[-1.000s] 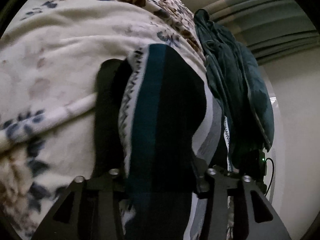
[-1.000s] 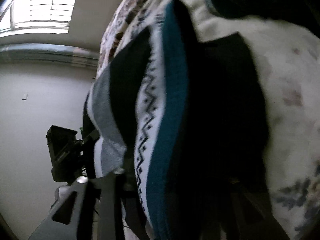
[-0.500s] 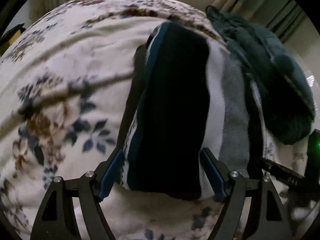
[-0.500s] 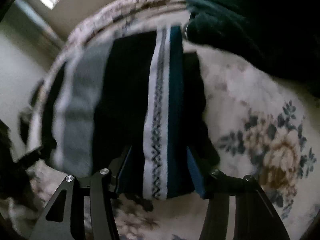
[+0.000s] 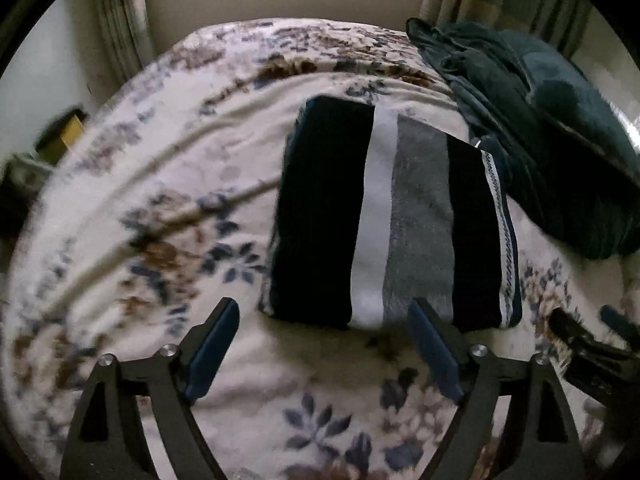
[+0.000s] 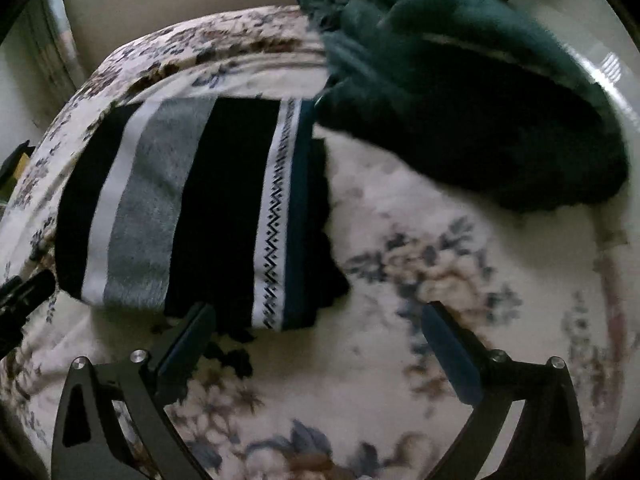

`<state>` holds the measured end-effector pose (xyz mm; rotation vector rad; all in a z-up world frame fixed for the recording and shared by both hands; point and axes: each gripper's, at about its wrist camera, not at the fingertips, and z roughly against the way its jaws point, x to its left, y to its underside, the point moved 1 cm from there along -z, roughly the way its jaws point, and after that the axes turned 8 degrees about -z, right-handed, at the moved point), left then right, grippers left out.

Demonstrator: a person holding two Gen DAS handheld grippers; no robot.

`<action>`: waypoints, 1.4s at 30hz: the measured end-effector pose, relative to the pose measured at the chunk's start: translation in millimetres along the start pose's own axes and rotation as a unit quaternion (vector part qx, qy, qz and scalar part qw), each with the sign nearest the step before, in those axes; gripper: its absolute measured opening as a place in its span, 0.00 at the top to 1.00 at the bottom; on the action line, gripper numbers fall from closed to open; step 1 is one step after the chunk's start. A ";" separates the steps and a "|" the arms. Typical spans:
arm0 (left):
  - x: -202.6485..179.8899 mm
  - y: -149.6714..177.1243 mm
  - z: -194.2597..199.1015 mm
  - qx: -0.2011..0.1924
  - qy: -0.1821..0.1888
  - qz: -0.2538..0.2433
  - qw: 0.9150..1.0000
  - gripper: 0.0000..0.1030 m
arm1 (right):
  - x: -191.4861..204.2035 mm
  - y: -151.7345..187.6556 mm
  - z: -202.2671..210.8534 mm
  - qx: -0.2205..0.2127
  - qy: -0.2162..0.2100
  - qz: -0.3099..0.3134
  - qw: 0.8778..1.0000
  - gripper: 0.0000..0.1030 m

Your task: Fold small clothes

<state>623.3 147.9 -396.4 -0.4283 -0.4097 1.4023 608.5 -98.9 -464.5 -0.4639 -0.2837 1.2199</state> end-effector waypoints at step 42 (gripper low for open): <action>-34.3 78.1 456.7 -0.128 -0.015 -0.002 0.992 0.11 | -88.0 85.0 564.1 -0.180 -0.052 0.013 0.982 0.00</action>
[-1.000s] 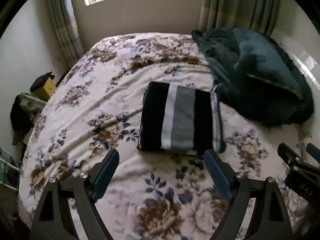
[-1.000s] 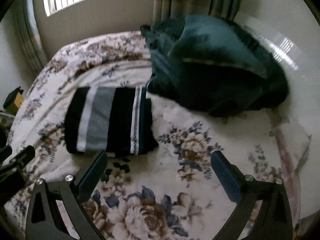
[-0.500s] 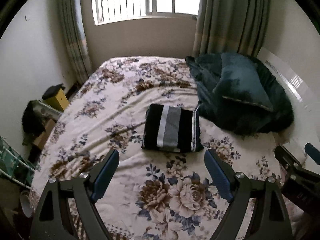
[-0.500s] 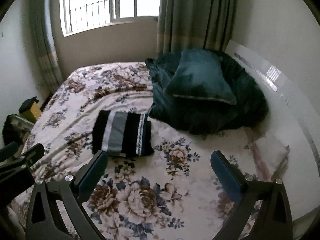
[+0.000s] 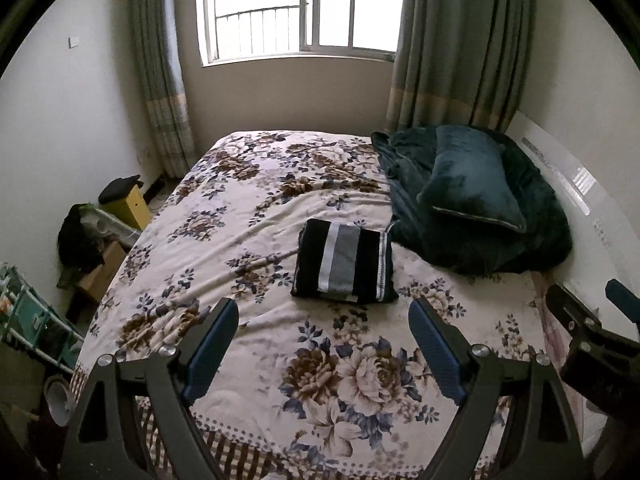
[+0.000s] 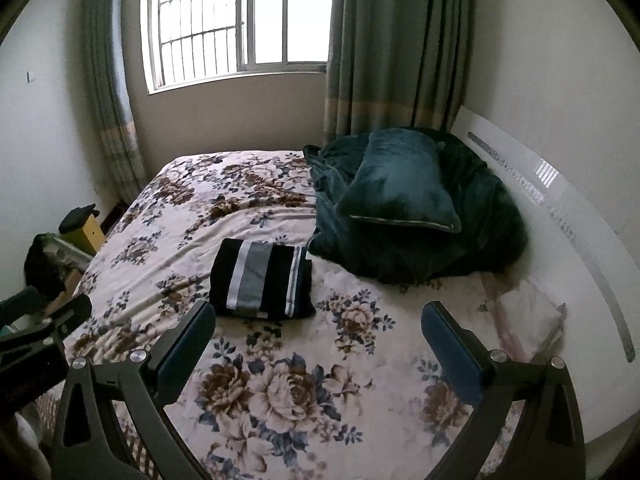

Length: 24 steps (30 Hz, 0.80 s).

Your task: Fold small clothes

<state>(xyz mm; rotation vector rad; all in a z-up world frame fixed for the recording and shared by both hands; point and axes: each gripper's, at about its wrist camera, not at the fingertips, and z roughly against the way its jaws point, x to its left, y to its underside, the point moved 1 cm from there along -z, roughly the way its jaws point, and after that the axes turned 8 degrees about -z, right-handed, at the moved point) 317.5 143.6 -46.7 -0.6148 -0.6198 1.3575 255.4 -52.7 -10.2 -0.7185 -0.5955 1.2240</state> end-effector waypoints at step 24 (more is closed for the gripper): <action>-5.5 -15.4 17.5 0.017 0.002 -0.008 1.000 0.00 | -1.3 -22.0 12.1 0.008 -0.010 0.004 1.000 0.00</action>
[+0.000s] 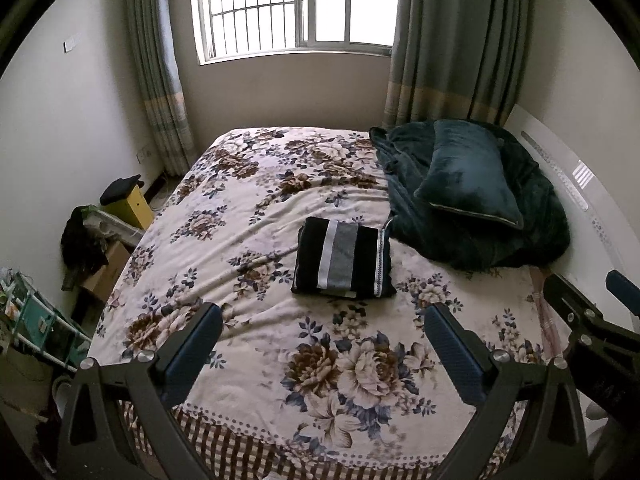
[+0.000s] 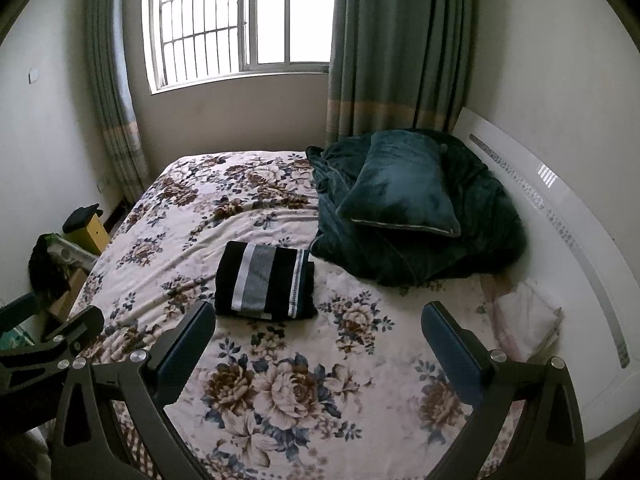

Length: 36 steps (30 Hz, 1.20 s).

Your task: Fold small clothes

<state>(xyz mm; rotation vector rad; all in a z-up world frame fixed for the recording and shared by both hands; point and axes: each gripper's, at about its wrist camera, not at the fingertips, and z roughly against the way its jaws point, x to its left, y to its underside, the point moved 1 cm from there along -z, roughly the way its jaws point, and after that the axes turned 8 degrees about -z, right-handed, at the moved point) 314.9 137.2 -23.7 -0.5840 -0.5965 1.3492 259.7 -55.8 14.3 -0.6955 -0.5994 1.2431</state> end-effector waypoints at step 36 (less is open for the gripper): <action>-7.3 9.9 5.3 -0.001 -0.008 0.003 1.000 0.00 | -1.6 4.8 6.0 0.005 0.005 0.004 1.000 0.00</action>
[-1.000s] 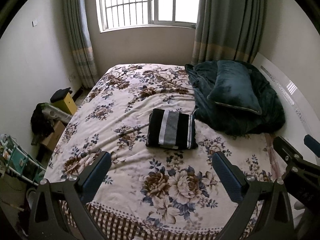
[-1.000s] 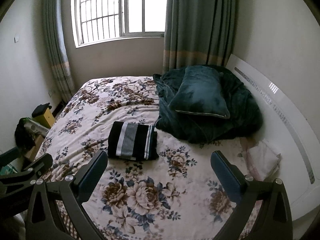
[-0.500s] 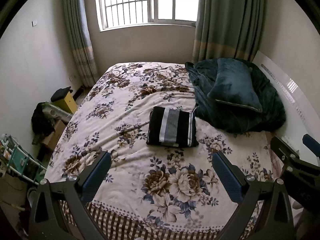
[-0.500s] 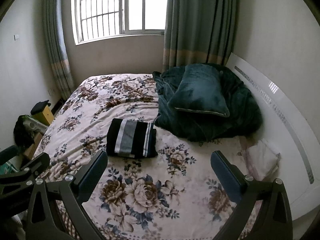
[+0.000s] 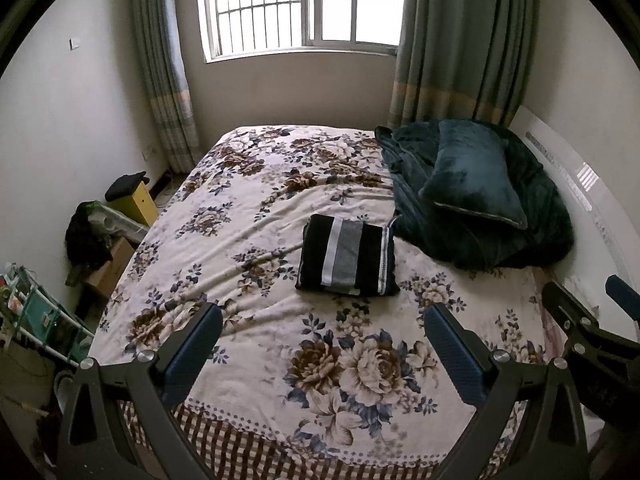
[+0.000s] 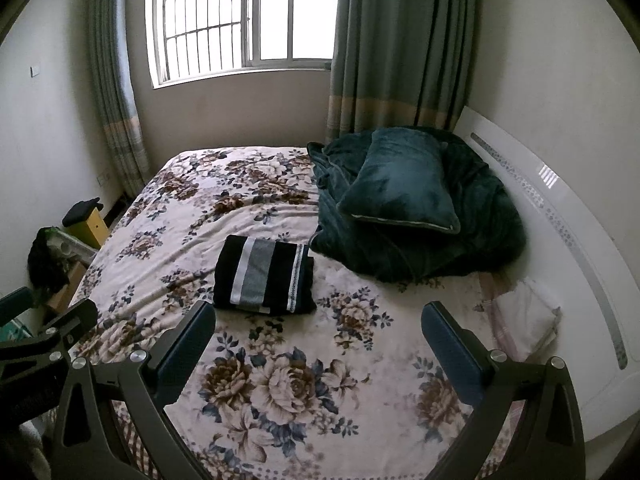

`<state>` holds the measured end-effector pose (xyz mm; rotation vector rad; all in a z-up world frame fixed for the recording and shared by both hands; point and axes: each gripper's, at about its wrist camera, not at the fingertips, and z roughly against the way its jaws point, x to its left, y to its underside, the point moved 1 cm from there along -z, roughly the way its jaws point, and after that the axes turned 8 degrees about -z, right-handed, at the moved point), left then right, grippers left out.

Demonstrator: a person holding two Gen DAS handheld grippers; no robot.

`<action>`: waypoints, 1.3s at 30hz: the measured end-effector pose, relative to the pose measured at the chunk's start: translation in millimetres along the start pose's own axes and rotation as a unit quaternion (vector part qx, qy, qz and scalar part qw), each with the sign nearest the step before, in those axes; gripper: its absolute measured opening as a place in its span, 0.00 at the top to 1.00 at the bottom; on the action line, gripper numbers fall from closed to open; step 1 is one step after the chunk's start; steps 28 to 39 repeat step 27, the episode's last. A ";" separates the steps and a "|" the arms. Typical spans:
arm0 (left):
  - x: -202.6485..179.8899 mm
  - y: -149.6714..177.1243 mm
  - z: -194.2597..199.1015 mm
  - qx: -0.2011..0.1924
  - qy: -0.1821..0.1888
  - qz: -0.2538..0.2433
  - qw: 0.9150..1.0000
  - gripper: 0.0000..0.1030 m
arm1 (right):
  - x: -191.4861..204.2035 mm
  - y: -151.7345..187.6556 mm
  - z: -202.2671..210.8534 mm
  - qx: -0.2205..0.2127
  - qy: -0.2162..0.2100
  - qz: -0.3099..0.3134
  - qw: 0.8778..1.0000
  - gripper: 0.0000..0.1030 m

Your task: Fold small clothes

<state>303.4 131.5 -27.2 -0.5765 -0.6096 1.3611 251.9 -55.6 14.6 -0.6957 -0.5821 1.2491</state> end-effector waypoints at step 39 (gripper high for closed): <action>8.6 -1.2 5.0 -0.003 -0.013 0.007 1.000 0.00 | 0.1 -2.5 0.1 -0.004 -0.002 0.000 1.000 0.00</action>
